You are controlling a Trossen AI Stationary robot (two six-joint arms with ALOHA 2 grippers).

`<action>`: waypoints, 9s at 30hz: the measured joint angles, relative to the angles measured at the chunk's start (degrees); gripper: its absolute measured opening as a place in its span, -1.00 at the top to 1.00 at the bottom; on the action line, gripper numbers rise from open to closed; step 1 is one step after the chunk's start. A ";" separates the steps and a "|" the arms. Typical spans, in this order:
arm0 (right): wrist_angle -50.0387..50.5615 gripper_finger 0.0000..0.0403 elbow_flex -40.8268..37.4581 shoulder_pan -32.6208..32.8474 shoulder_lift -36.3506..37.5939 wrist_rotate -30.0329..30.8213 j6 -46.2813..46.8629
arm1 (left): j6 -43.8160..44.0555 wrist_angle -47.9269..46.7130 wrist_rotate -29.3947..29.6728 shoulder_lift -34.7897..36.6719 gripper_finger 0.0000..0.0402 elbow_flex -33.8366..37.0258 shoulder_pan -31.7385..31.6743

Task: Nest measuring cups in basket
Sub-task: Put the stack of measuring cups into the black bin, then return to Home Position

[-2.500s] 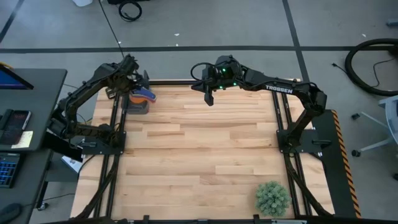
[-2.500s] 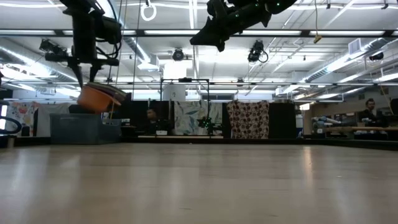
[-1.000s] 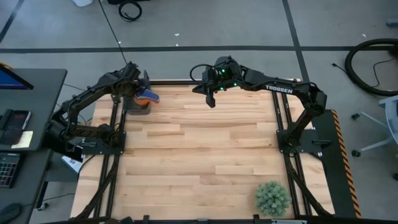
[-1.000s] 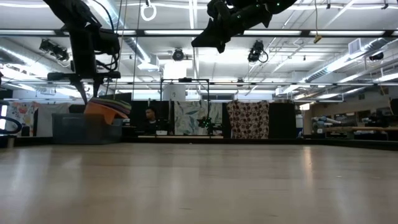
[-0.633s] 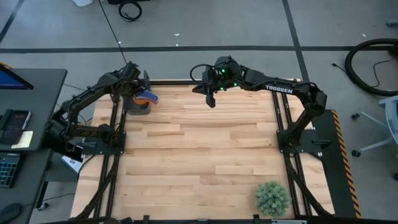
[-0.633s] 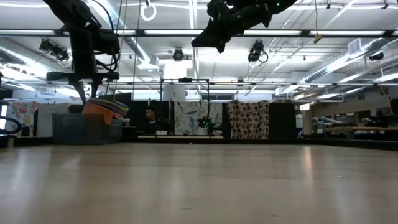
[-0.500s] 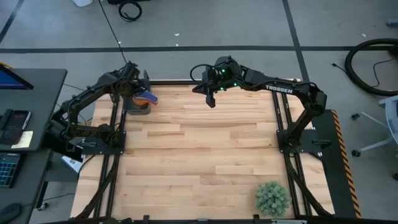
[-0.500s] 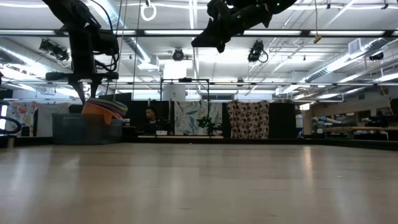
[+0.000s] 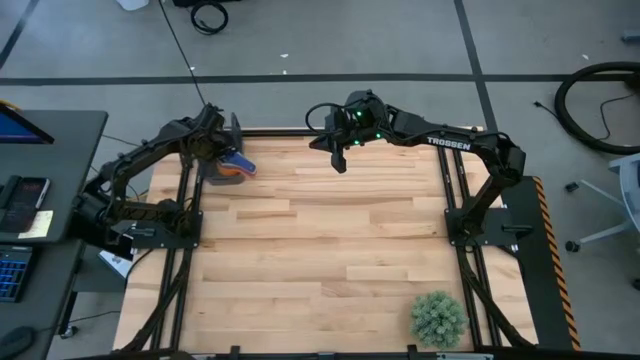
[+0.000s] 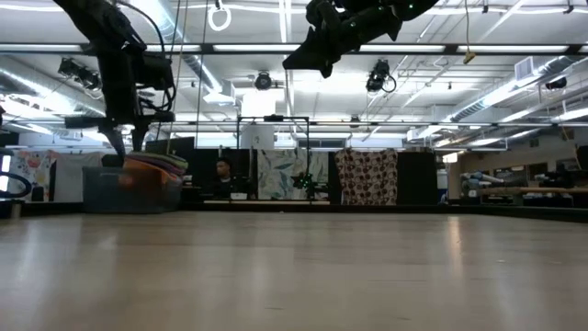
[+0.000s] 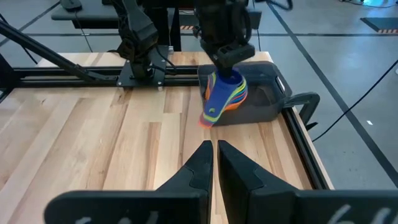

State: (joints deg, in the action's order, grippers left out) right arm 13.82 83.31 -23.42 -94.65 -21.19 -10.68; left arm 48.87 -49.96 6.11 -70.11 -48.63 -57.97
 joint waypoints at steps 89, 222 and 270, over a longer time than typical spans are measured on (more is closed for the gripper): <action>-1.92 0.85 0.00 -0.26 0.00 3.63 -2.58 | -57.34 7.86 -15.04 -12.71 0.60 -20.20 -4.63; 11.99 0.85 3.87 -6.94 13.80 3.08 1.55 | -57.47 -14.40 -14.13 -8.06 0.47 -50.76 -0.91; 48.03 0.85 2.82 -7.57 71.57 12.16 15.21 | -40.53 -28.49 -14.30 62.06 0.47 -51.09 11.96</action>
State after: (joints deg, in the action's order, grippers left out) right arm 61.85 86.13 -30.99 -23.08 -9.03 4.54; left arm 8.34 -78.45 -8.19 -8.05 -99.72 -46.01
